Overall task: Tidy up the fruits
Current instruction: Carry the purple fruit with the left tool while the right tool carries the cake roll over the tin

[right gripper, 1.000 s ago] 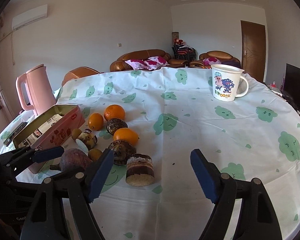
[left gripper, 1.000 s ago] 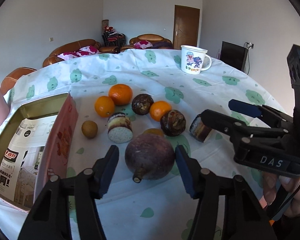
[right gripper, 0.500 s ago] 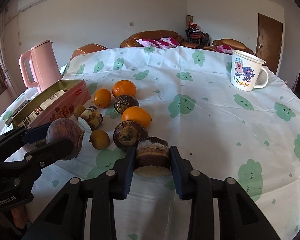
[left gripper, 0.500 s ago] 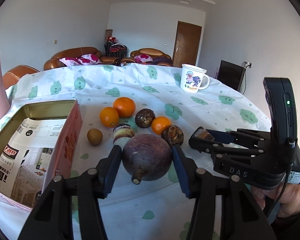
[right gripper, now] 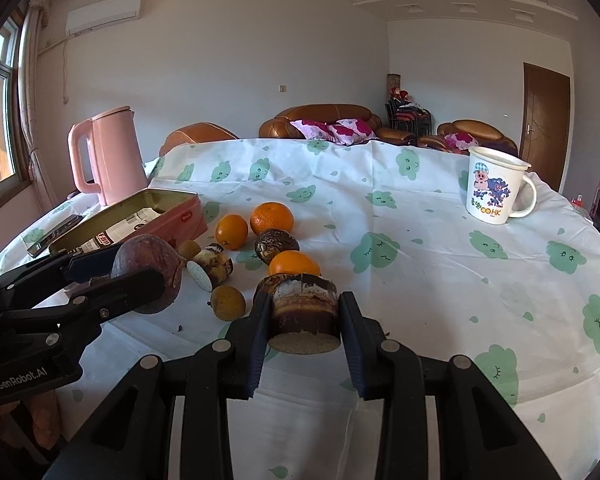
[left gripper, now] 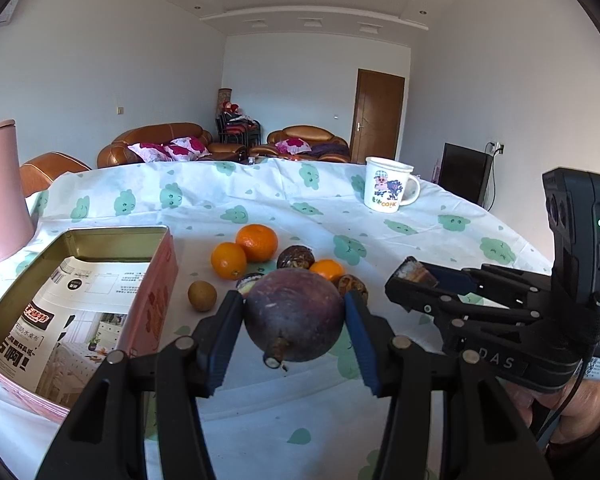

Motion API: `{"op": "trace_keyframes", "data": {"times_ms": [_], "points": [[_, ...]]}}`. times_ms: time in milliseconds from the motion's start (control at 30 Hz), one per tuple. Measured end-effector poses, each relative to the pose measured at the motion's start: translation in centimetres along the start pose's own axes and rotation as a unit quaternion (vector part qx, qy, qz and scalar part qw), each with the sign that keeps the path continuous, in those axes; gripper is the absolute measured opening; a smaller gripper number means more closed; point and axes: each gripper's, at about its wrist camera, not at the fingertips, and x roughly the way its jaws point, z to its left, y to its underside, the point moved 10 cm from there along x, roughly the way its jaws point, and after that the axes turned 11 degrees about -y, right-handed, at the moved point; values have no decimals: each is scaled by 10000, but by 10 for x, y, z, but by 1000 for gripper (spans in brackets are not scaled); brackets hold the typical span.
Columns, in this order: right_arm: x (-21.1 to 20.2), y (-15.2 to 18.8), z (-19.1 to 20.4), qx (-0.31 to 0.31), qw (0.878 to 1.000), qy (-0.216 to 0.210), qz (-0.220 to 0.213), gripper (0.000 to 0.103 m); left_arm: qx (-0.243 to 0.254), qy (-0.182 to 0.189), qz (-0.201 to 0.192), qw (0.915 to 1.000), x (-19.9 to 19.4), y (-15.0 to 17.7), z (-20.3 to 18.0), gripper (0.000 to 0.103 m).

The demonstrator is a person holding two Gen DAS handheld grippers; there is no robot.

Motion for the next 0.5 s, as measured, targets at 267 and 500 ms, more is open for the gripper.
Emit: {"op": "trace_keyframes", "data": {"times_ms": [267, 500], "points": [[-10, -5, 5, -115, 9992, -86, -364, 36, 81, -70, -271, 9996, -7, -4, -2, 54], [-17, -8, 8, -180, 9979, -140, -611, 36, 95, -126, -454, 9988, -12, -5, -2, 54]]}}
